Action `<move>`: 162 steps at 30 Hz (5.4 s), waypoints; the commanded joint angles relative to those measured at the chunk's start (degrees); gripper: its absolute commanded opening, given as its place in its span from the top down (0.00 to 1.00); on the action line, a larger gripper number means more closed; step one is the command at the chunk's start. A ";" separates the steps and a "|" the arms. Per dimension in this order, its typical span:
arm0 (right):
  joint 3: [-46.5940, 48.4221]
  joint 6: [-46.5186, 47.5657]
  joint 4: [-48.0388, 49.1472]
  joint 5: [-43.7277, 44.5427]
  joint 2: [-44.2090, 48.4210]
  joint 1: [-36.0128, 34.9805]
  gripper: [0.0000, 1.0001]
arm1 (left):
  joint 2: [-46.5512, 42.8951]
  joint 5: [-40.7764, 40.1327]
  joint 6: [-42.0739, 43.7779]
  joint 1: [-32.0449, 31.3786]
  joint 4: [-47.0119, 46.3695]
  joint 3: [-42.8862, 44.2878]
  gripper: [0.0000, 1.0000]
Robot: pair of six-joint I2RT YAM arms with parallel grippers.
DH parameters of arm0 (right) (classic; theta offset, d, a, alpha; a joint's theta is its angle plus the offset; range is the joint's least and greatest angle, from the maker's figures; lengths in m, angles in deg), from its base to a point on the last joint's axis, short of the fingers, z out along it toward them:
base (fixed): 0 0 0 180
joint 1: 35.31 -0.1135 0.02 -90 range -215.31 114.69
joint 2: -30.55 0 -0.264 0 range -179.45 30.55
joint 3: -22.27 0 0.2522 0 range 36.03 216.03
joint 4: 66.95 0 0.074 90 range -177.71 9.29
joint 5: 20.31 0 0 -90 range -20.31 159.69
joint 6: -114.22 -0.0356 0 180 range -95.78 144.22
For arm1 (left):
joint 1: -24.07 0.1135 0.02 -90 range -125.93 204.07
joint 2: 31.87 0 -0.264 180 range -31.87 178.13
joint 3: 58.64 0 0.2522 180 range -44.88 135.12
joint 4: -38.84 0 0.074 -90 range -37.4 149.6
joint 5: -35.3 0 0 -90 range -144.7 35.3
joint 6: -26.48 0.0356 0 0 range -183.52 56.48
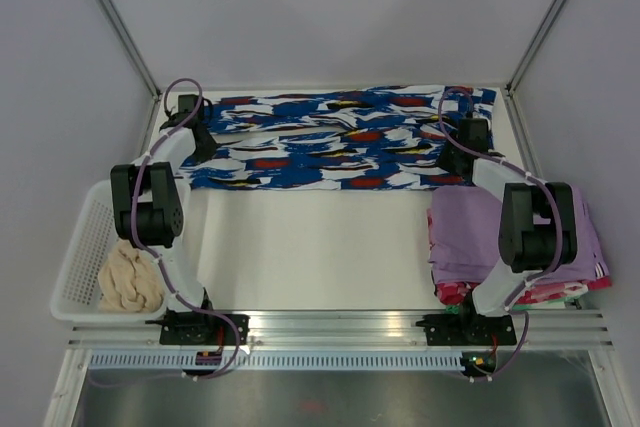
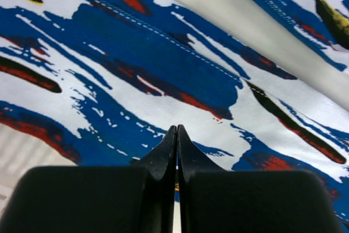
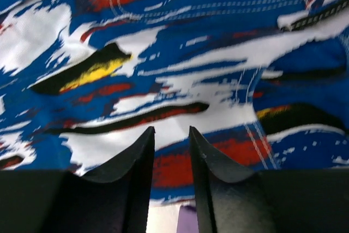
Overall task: Fold and stack the trousers
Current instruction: Flatten the trousers out
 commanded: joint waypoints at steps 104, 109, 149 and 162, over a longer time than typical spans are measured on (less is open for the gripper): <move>36.81 12.43 -5.07 -5.27 -17.56 6.14 1.00 | 5.70 -1.16 -4.29 -5.90 -4.34 21.49 0.98; 41.57 12.34 -5.06 -3.34 -26.44 6.14 1.00 | 11.33 4.98 -12.65 -5.99 -13.06 20.69 0.98; 72.51 10.58 -12.18 -4.92 -54.49 6.23 0.90 | 30.24 3.16 -11.60 -14.43 11.19 34.78 0.98; 62.86 12.34 -12.89 -17.40 -41.85 6.23 0.45 | 20.39 -1.06 -9.85 -14.43 9.61 19.37 0.98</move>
